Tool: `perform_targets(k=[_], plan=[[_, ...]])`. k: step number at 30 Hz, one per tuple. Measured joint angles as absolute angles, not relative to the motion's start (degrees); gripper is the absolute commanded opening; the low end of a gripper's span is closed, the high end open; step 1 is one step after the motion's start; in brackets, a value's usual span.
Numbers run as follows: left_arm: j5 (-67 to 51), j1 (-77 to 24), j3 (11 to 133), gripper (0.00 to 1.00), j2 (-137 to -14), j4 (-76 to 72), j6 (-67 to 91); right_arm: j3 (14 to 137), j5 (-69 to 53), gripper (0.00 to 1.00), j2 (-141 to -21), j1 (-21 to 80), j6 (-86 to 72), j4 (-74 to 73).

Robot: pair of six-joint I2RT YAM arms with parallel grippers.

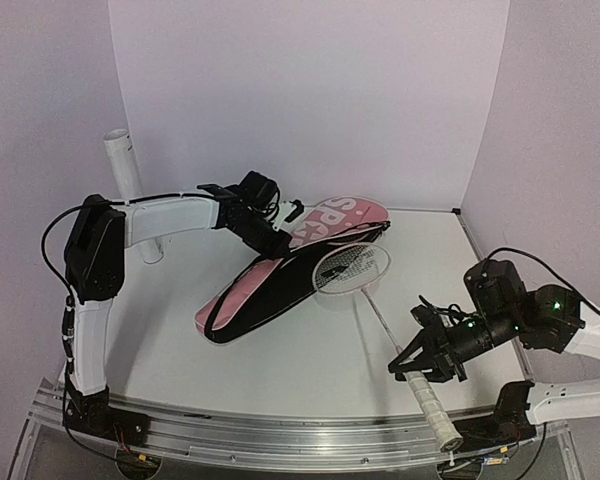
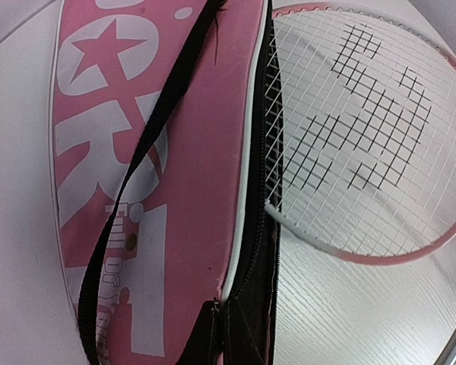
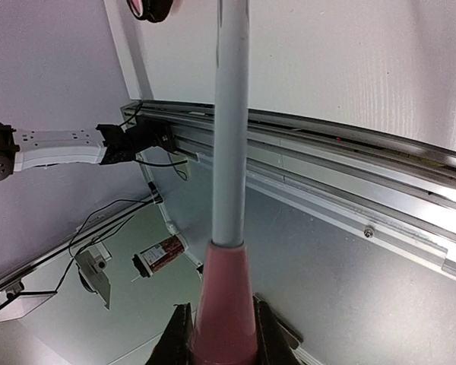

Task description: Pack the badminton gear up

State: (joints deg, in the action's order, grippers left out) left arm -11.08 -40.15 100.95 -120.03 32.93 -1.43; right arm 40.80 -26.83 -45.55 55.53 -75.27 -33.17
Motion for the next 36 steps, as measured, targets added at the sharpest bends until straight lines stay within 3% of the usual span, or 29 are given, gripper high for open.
perform_targets(k=[8, 21, 36], plan=[[-12.82, -40.74, 100.99, 0.0, -119.88, 33.09, -1.33, 36.1, -24.89, 0.0, -41.31, 55.53, -77.02, -26.08], [-23.07, -45.47, 99.53, 0.0, -118.08, 35.4, 2.07, 30.31, -17.25, 0.0, -54.51, 55.53, -77.89, -3.76], [-31.17, -46.13, 101.66, 0.0, -118.04, 37.5, 1.79, 42.98, -3.81, 0.0, -83.67, 55.55, -73.62, 8.13]])
